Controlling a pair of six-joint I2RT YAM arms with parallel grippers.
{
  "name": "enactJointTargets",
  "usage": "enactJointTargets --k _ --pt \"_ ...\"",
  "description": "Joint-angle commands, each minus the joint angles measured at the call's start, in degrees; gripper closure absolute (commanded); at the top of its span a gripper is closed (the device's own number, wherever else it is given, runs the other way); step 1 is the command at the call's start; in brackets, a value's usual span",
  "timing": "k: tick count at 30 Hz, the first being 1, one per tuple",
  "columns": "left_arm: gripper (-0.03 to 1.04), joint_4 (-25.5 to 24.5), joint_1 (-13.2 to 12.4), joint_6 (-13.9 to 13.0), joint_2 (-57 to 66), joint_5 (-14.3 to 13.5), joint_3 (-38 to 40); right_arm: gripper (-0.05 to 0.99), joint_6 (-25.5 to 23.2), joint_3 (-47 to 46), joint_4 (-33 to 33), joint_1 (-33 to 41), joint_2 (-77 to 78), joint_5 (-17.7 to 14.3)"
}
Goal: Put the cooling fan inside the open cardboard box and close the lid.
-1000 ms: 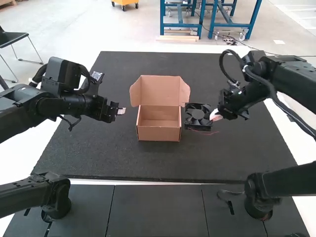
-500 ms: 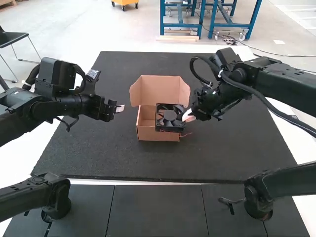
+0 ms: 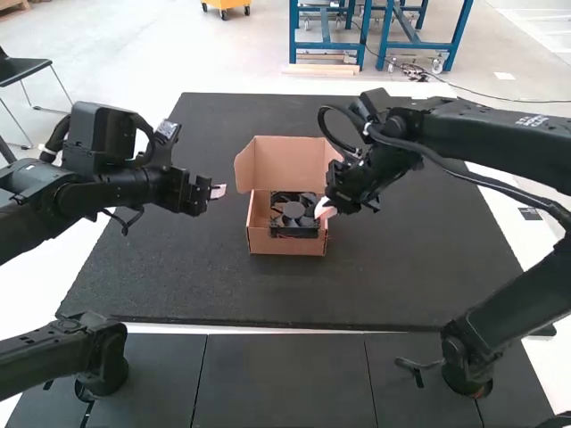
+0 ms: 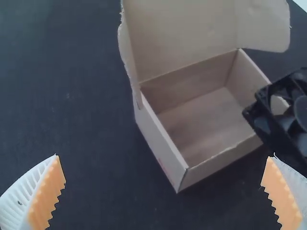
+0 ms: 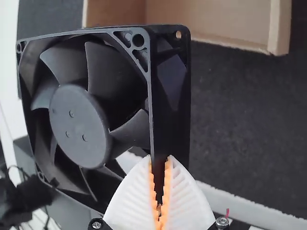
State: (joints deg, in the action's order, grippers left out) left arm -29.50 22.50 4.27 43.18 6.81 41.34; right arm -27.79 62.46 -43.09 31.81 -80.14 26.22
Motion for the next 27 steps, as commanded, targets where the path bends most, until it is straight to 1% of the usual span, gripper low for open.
enactJointTargets --k 1,6,10,18,23,27 --pt "0.04 1.0 -0.2 -0.7 -1.3 -0.6 0.3 0.96 1.2 4.6 0.6 0.9 -2.3 -0.2" --pt "0.04 2.2 -0.1 -0.7 -1.3 -0.6 0.3 0.96 1.4 8.7 0.5 1.0 -6.6 -0.9" --pt "0.04 2.4 -0.1 -0.7 -1.2 -0.6 0.4 0.96 1.4 11.3 0.6 1.4 -9.6 -2.8" --pt "0.04 2.9 -0.1 -0.7 -1.2 -0.6 0.6 0.96 1.3 15.8 0.6 1.9 -14.6 -5.4" --pt "0.04 3.3 -0.1 -0.7 -1.3 -0.6 0.6 0.96 1.4 17.9 0.5 1.9 -17.1 -8.0" --pt "0.04 3.8 -0.1 -0.7 -1.3 -0.6 0.5 0.96 1.4 18.4 0.4 1.9 -18.6 -8.7"
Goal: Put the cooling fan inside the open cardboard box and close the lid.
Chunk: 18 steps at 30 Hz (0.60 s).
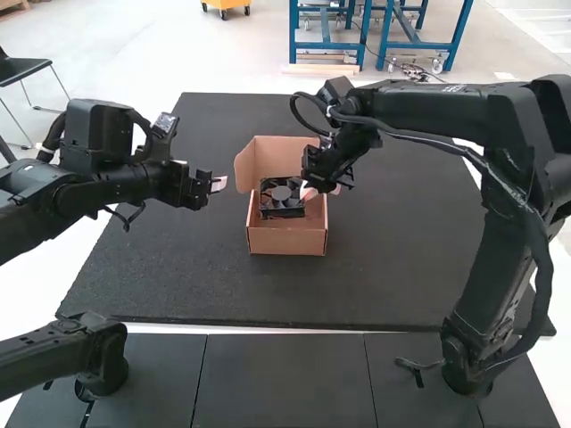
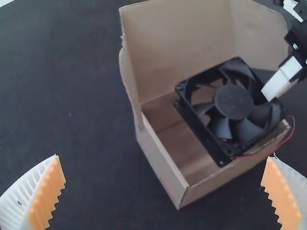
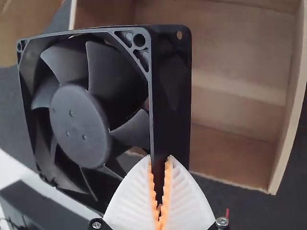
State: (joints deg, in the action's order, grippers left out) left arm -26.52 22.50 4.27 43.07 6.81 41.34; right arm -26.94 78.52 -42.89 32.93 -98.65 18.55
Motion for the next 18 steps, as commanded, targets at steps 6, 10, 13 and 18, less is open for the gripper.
enactJointTargets --k 6,10,13,18 --pt "0.04 1.3 -0.1 -0.7 -1.1 -0.6 0.4 0.96 0.6 2.5 1.1 0.7 -1.6 -1.6" --pt "0.04 1.3 -0.1 -0.7 -1.1 -0.6 0.4 0.96 0.6 2.9 1.9 0.6 -2.5 -1.6" --pt "0.04 1.3 -0.1 -0.7 -1.1 -0.6 0.5 0.96 0.6 3.7 1.8 0.5 -3.6 -1.7" --pt "0.04 1.3 -0.1 -0.6 -1.1 -0.6 0.7 0.96 0.7 4.4 1.7 0.4 -4.9 -2.5"
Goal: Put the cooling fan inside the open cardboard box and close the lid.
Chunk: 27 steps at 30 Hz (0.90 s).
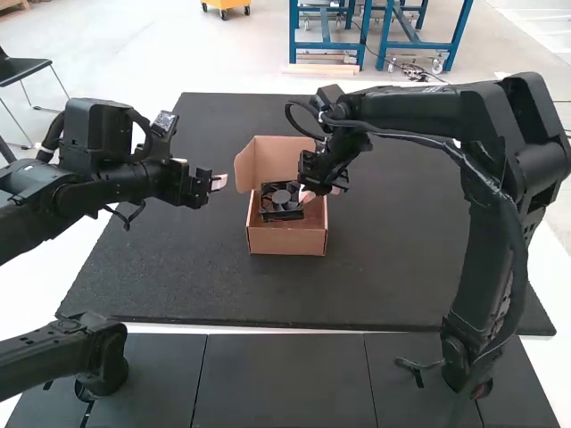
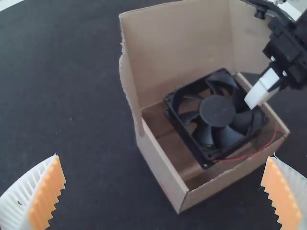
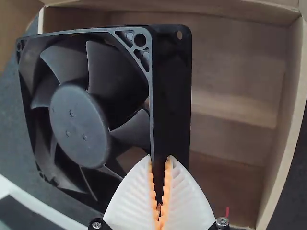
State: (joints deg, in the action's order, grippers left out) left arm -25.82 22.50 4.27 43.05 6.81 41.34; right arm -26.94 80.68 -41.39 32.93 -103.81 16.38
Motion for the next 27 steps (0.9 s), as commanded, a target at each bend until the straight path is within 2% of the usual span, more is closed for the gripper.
enactJointTargets --k 1,13,16,20,27 --pt "0.04 0.5 -0.1 -0.7 -1.1 -0.5 0.7 0.96 0.7 2.1 0.2 0.4 0.1 -0.7" --pt "0.04 1.0 -0.1 -0.7 -1.1 -0.5 0.9 0.96 4.1 1.8 0.0 0.3 -2.3 -3.9" --pt "0.04 1.0 -0.1 -0.6 -1.1 -0.5 1.1 0.94 3.9 1.9 0.0 0.3 -3.2 -3.8" --pt "0.04 1.0 -0.2 -0.7 -1.1 -0.5 1.1 0.71 5.1 3.0 -0.4 0.3 -4.5 -3.8" --pt "0.04 1.2 -0.3 -0.5 -0.7 -0.5 1.1 0.53 6.9 5.8 -1.7 0.3 -4.6 -3.9"
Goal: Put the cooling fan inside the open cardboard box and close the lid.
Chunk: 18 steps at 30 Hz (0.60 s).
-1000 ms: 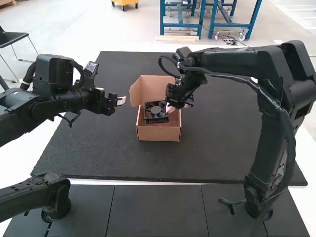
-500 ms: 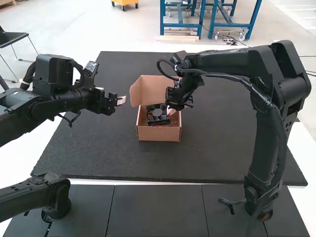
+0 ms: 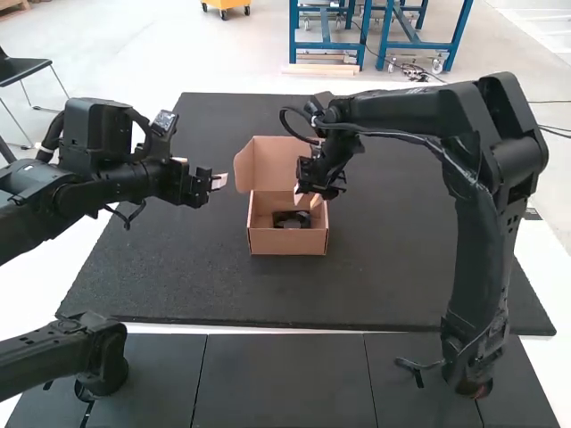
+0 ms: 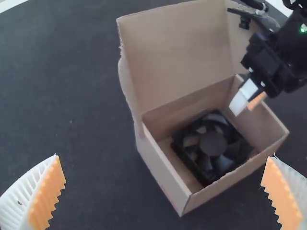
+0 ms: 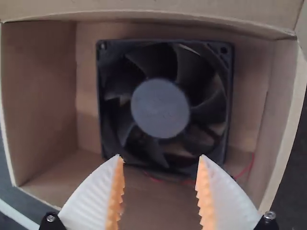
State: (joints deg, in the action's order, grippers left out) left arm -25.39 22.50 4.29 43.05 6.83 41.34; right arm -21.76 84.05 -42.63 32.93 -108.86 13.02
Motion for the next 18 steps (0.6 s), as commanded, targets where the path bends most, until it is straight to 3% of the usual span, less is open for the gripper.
enactJointTargets --k 1,3,9,11,13,15,18 --pt "0.04 0.9 -0.4 -0.5 -0.5 -0.5 1.1 0.51 2.1 3.2 -0.7 0.2 0.4 -0.4" --pt "0.04 1.0 -0.4 -0.4 0.0 -0.5 1.3 0.49 2.9 5.2 -1.9 0.2 0.4 -0.4" --pt "0.04 1.1 -0.5 -0.3 3.2 -2.1 3.8 0.19 5.1 14.0 -10.9 0.1 0.6 5.0" --pt "0.04 1.1 -0.4 -0.3 4.9 -3.1 5.1 0.18 7.6 16.5 -16.3 0.1 0.8 4.9" --pt "0.04 1.4 -0.5 -0.1 6.8 -4.1 6.3 0.14 12.7 17.0 -20.6 0.1 1.8 4.3" --pt "0.04 1.7 -0.5 0.2 8.6 -5.6 7.4 0.14 15.5 15.2 -19.9 0.1 4.5 2.8" --pt "0.04 2.4 -0.5 1.2 10.9 -7.0 8.6 0.14 18.2 10.7 -16.0 0.1 10.3 -2.0"
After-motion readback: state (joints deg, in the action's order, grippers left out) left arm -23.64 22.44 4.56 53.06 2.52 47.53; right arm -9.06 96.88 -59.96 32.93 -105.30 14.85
